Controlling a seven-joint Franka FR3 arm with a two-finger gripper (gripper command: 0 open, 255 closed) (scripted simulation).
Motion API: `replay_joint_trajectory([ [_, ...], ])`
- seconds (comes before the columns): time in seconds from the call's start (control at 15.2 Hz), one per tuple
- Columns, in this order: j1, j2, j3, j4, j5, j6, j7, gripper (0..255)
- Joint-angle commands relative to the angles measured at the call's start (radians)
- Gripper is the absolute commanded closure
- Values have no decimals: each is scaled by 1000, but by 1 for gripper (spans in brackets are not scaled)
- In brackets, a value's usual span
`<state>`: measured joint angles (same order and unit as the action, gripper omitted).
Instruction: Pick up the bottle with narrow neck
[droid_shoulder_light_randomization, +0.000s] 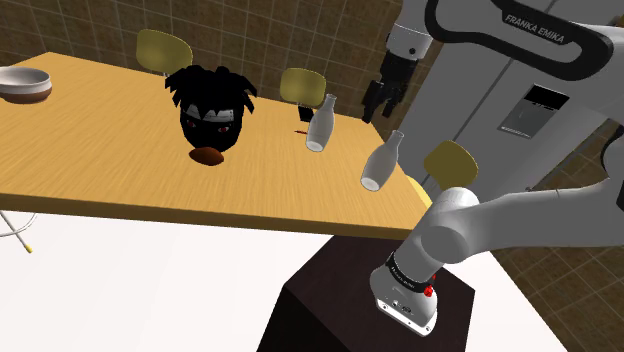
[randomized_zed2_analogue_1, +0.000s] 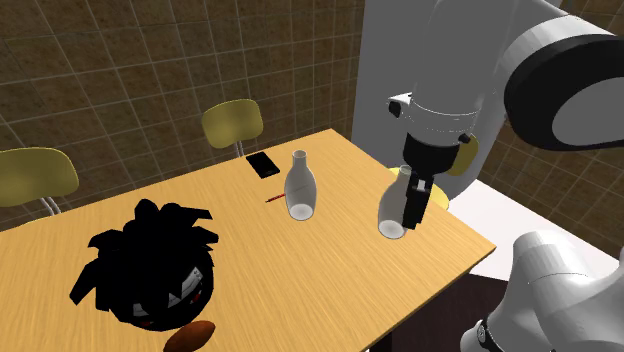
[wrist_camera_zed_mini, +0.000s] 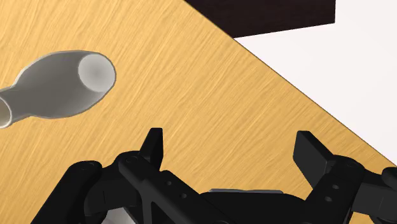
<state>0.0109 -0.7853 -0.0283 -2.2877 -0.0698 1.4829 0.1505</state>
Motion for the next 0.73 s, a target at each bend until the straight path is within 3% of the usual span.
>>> replay_joint_trajectory([
  [0.0, 0, 0, 0, 0, 0, 0, 0, 0],
  [0.66, -31, 298, -153, 138, -49, 182, -144, 0],
])
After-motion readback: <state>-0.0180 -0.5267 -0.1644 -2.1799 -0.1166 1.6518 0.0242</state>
